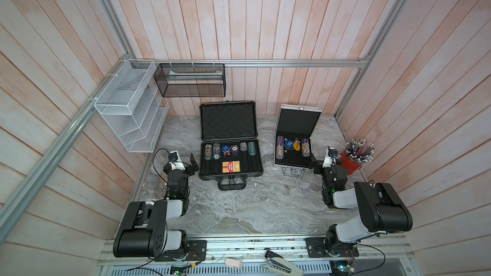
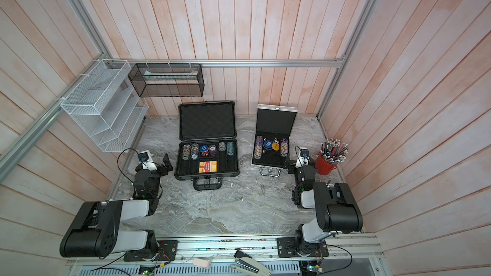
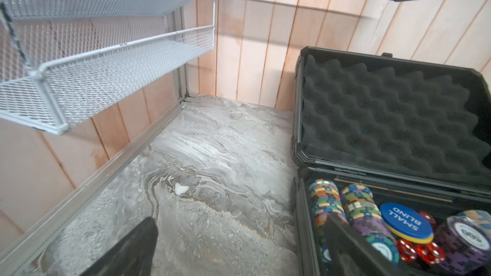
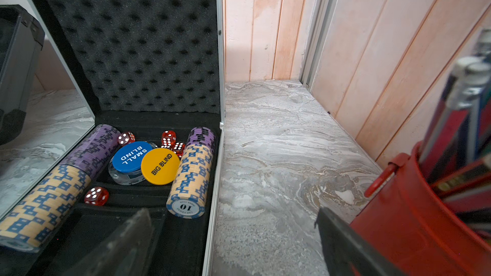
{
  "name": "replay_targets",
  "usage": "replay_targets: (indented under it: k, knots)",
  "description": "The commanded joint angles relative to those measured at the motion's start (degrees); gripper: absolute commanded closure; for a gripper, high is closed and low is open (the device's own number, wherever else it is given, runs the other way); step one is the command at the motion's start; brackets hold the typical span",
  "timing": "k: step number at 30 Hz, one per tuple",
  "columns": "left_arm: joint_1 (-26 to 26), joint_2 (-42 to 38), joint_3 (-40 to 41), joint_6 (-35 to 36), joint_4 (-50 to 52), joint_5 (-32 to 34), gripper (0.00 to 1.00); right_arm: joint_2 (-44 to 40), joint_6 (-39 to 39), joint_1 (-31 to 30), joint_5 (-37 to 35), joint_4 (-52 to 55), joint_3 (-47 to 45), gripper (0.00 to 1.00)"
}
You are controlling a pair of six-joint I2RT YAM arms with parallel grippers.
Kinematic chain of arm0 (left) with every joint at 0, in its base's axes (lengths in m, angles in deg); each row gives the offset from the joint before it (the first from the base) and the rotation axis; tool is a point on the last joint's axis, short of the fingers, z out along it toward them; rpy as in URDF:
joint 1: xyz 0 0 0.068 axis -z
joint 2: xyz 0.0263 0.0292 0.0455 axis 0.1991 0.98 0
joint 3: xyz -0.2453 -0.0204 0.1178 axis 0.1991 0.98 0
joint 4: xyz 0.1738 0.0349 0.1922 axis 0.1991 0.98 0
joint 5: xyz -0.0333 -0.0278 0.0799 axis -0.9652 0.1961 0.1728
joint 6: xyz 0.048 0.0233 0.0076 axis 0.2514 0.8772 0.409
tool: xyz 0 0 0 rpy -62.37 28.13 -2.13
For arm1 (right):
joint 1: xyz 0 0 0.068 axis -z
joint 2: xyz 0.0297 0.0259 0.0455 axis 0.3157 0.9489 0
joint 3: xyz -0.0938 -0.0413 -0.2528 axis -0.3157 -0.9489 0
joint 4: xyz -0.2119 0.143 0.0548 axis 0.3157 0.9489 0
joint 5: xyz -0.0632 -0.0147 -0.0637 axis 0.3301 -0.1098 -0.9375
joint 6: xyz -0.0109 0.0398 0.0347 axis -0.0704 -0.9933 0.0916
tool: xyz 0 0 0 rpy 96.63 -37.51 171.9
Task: Open the poker set cases
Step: Reset both arms
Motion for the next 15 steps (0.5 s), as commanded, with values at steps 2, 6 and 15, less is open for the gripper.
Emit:
replay_targets:
  k: [2,6,15]
  knots:
    - [-0.47,4.29,-1.61,3.29,-2.60,-5.54,0.00,-0.76,-0.11,0.26,0.63,0.40,0.55,0.02]
    - [-0.38,5.86,-3.78,3.48,-1.32,-4.80,0.00,-0.78,-0.08,0.27,0.64,0.46,0.56,0.01]
    - [-0.30,5.45,-4.39,3.52,0.38,-4.59,0.00,-0.75,-0.09,0.31,0.63,0.49,0.57,0.02]
